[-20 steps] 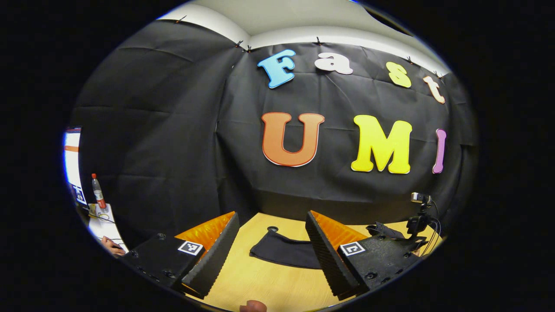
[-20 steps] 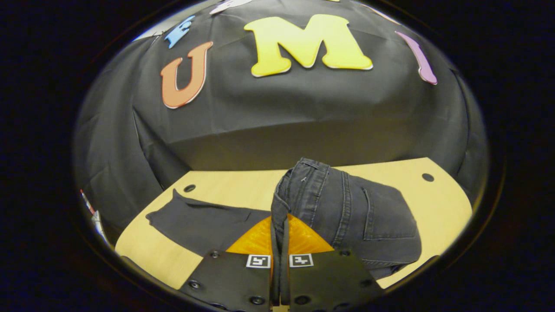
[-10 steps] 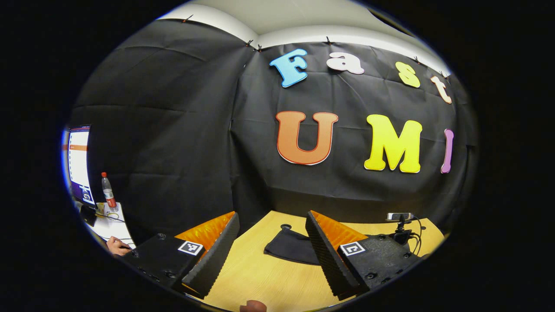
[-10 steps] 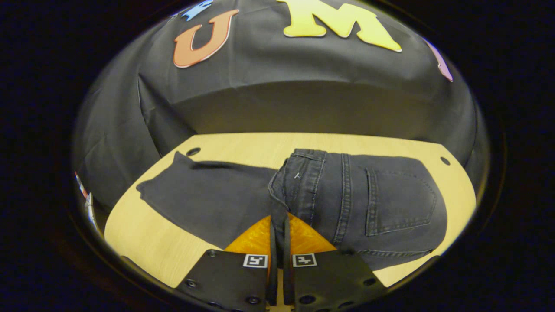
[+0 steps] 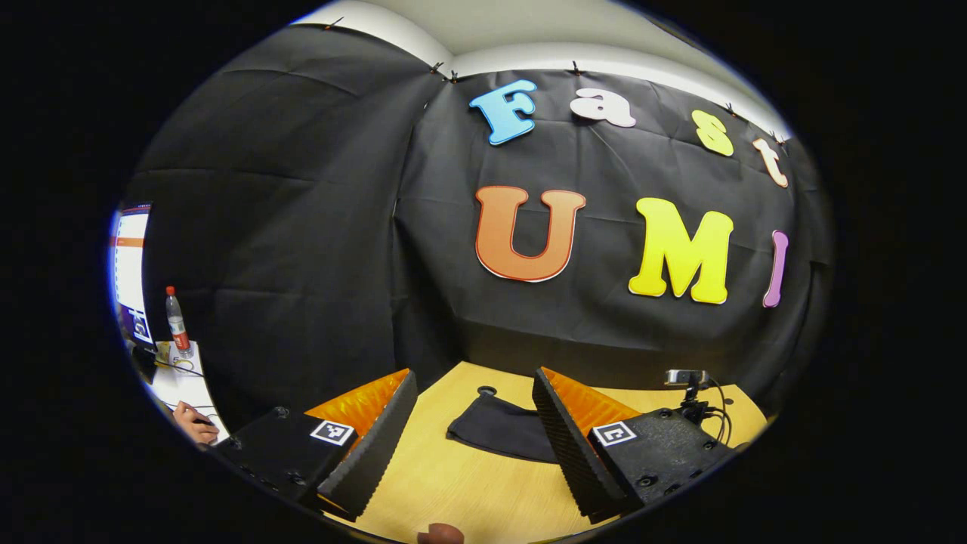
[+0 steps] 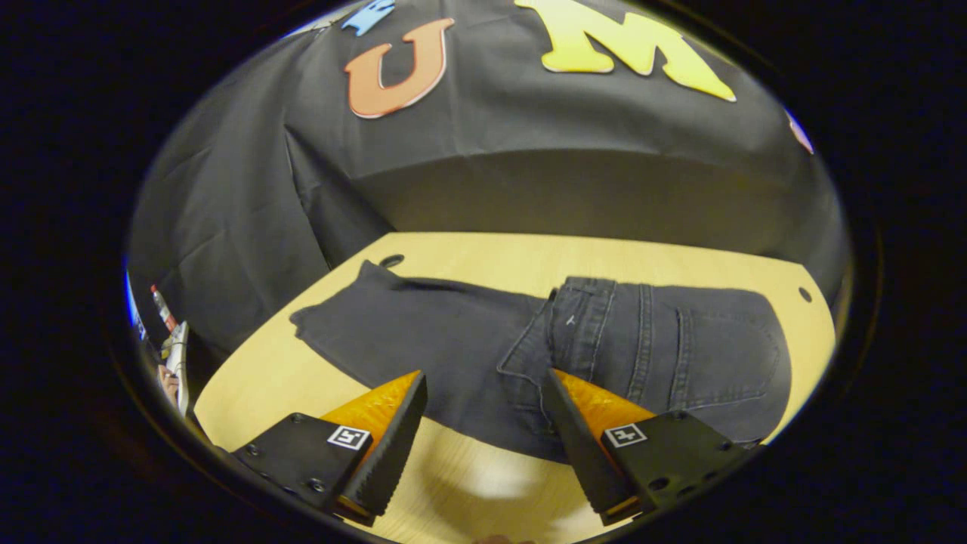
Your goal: Grasp the waist and the cuffs of the jeans and fold them to make the two legs overlap; first hold the waist and fold one-third of the jeans toward the cuffs, then hold the cuffs and fold the remaining one-third in the same direction to finish folding.
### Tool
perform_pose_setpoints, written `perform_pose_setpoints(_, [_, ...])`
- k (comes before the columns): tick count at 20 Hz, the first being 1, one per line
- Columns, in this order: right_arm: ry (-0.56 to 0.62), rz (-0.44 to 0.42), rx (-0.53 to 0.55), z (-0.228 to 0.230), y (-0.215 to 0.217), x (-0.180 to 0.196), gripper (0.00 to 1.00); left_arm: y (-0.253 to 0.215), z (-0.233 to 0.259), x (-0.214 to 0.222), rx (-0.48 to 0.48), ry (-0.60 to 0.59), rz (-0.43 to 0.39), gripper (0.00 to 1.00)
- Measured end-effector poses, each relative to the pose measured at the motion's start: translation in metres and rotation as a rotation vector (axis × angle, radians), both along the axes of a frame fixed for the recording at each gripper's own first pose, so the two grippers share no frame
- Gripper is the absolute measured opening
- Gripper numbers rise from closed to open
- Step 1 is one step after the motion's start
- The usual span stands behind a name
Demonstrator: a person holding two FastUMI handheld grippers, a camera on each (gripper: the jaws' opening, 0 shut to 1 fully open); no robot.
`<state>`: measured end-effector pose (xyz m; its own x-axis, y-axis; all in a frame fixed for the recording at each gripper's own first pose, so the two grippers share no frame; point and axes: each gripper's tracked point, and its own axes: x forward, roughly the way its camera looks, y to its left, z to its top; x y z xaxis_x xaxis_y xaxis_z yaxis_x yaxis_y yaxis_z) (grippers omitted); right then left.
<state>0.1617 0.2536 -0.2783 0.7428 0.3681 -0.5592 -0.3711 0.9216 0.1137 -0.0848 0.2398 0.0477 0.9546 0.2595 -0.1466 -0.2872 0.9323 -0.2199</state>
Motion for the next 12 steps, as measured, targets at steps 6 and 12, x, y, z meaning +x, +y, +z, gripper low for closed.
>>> perform_pose_setpoints(6, [-0.271,-0.048,0.027,0.121,-0.061,0.004,0.96,-0.024,-0.039,0.041,-0.171,0.060,-0.040,0.99])
perform_pose_setpoints(12, [-0.473,-0.132,0.055,0.234,-0.134,0.002,0.92,-0.049,-0.101,0.079,-0.425,0.169,-0.081,0.99])
